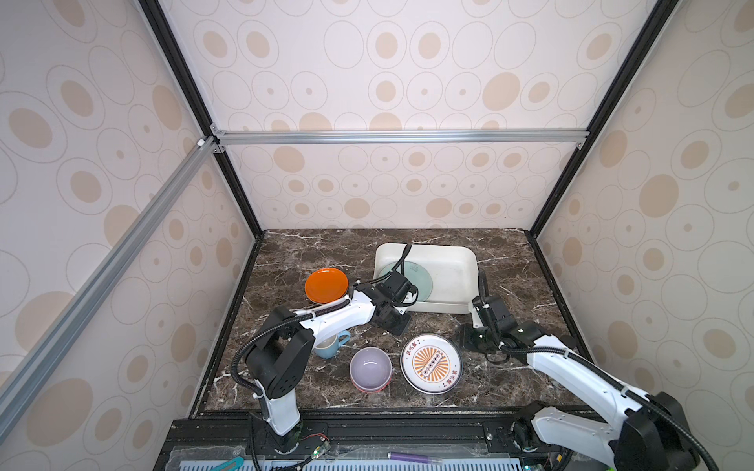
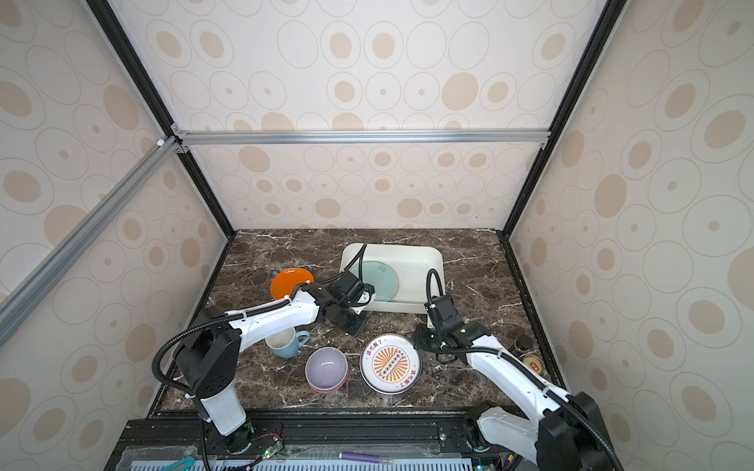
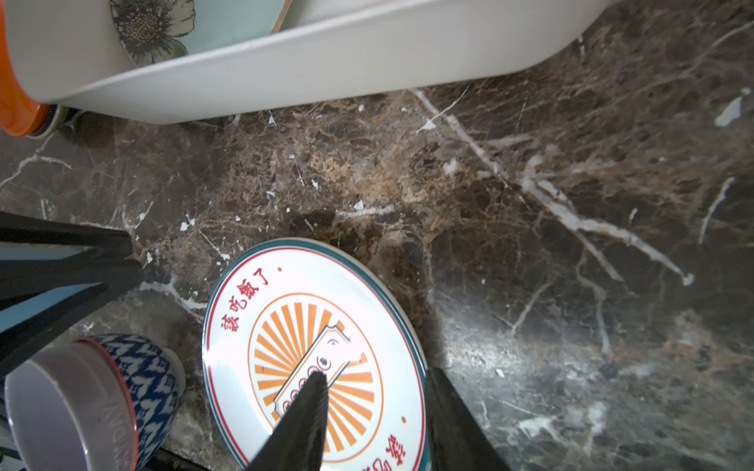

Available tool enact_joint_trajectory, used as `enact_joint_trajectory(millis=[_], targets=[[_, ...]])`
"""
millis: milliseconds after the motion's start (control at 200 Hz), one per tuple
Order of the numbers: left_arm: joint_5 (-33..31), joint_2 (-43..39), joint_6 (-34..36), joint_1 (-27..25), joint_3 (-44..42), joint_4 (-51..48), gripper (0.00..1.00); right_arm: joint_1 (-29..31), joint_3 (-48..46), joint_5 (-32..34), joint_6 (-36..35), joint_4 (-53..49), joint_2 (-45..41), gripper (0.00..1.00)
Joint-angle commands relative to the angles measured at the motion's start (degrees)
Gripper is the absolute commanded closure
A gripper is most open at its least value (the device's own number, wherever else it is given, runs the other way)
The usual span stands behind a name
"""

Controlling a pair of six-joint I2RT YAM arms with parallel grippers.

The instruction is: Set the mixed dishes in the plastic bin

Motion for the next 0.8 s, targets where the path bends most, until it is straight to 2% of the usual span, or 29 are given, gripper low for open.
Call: enact_joint_trajectory(millis=[0,95,155,280,490,795], targets=[[0.5,-1.8,-0.3,-2.3,-0.6,-1.9,0.74,3.3,-4.2,-1.4,3.7,-4.9,-3.6,0.58],[0.0,-2.3,-0.7,-3.1,-1.2,-1.3,0.74,8.2,-6.6,-0.2,7.9,-5.7,-6.4,0.57],[-0.2,-2.8,-1.1,-3.1,-1.7,-0.7,0.74,11.0,-8.2,0.7,11.3,-5.5,-8.3,0.53],[-1.1,-4.0,-1.5,-3.1,-2.4,0.1,0.72,14.5,-11.1,3.6,16.5,-6.5,-12.9,0.51],[-1.2,-5.6,-1.9,-3.2,-4.5,1.2,0.72,15.7,-13.9,5.2,19.4,-9.1,-18.5,0.51],[-1.2,-7.4,-2.5,-3.2,-7.6,2.7,0.73,16.2,-16.4,2.3,21.1,-2.3,-15.3,0.53]])
